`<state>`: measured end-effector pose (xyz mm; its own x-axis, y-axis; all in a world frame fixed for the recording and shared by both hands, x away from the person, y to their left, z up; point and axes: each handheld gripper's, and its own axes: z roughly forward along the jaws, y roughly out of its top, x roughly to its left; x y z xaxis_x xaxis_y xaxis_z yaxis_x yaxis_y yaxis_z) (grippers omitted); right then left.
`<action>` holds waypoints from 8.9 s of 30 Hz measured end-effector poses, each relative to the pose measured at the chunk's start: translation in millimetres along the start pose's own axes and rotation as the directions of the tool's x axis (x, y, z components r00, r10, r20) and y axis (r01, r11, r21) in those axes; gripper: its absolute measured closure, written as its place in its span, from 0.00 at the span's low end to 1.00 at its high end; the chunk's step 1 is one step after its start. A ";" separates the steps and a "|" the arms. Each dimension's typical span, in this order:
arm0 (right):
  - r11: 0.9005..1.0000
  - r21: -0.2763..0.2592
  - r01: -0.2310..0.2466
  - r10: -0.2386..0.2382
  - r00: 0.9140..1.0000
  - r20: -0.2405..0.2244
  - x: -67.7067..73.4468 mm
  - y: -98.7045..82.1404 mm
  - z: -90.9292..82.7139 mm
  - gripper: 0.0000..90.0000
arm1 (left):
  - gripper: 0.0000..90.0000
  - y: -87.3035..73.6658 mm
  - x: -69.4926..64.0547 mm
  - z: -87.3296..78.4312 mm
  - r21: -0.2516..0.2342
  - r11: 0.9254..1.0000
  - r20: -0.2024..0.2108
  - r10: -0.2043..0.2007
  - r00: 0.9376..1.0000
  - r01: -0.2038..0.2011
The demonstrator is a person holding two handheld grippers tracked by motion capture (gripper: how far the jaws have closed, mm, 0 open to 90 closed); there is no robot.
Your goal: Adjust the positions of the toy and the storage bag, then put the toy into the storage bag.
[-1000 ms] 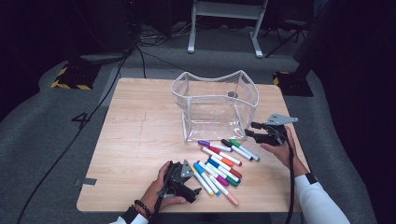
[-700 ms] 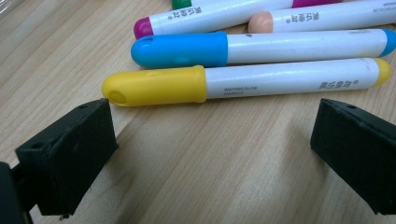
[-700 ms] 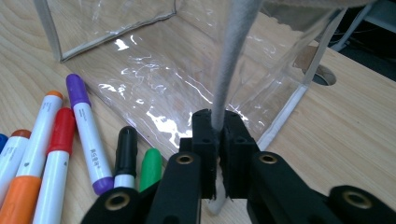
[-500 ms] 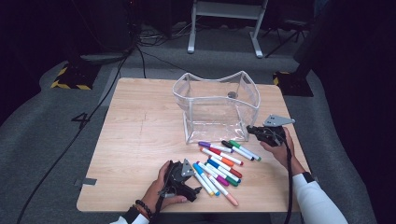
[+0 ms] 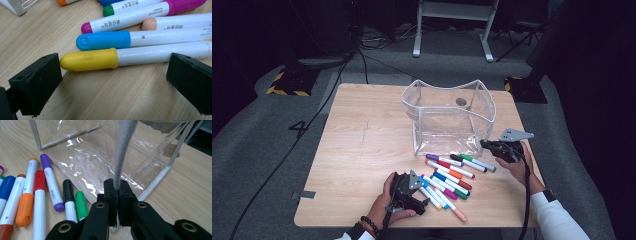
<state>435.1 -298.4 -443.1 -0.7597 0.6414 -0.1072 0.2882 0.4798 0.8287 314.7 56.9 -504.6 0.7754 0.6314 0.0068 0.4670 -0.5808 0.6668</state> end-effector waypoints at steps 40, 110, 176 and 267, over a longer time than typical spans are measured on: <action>1.000 0.019 0.019 -0.019 0.999 -0.026 16.1 -7.1 -17.4 0.97 | 0.00 24.9 30.8 22.5 0.009 0.999 -0.012 -0.045 0.999 0.045; 0.967 0.214 0.135 -0.099 0.980 -0.173 13.1 -47.9 -14.8 0.86 | 0.00 -21.0 17.2 -18.1 0.011 0.999 0.059 0.030 0.998 -0.030; 0.960 -0.171 0.222 -0.246 0.960 -0.131 24.5 113.7 -101.5 0.86 | 0.00 -35.5 55.5 -30.5 0.008 0.999 -0.017 -0.048 0.999 0.048; 0.988 -0.051 0.148 -0.150 0.988 -0.036 6.6 95.4 -121.1 0.60 | 0.00 -35.1 55.4 -30.2 0.007 0.999 -0.015 -0.047 0.999 0.047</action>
<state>387.0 -320.9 -298.3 -0.8146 0.5403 -0.2109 0.1421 0.5385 0.8306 328.4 127.7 -505.1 0.7462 0.6656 -0.0131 0.5058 -0.5541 0.6611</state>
